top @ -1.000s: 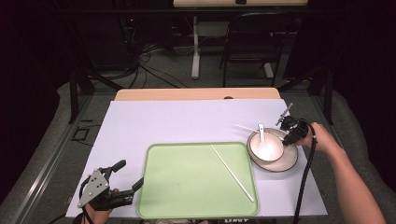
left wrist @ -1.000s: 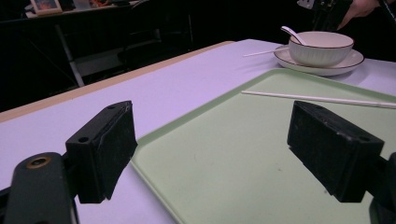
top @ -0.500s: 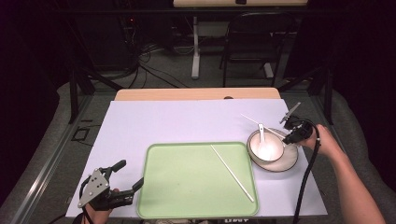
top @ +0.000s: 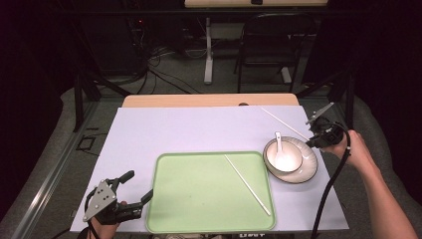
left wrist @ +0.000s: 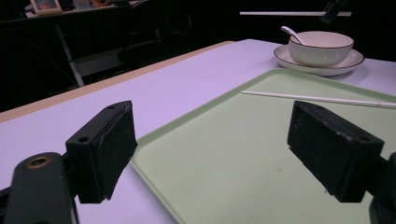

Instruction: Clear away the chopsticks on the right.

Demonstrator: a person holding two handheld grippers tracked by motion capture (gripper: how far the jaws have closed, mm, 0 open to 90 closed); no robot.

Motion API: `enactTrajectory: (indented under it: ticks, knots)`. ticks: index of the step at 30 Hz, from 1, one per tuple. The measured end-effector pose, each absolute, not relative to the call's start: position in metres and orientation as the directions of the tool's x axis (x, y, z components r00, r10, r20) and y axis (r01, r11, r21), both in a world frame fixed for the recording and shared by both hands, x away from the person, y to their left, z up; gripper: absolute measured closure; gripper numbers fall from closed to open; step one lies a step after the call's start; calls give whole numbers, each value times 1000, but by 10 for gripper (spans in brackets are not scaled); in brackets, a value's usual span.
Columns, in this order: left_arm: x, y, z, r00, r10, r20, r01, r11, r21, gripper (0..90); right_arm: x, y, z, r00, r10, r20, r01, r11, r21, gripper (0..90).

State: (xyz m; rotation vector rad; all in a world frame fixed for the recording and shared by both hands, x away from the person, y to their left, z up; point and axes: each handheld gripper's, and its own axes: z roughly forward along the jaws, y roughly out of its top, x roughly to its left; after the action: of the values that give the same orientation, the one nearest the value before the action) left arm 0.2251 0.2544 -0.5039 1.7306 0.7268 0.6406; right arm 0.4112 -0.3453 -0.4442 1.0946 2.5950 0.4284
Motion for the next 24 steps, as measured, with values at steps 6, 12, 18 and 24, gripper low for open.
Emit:
enactTrajectory:
  ticks: [6, 12, 18, 24]
  knots:
    - [225, 255, -504, 666, 743, 61, 152, -216, 965, 154, 397, -333, -423, -651, 742, -162, 634, 648, 422, 836]
    - [225, 255, -504, 666, 744, 61, 151, -214, 965, 154, 382, -317, -409, -636, 757, -151, 633, 624, 459, 836]
    - [225, 255, -504, 666, 743, 62, 150, -215, 965, 154, 367, -300, -405, -636, 761, -128, 625, 606, 493, 836]
    - [225, 255, -504, 667, 742, 62, 151, -217, 964, 154, 351, -275, -409, -644, 759, -95, 624, 593, 509, 836]
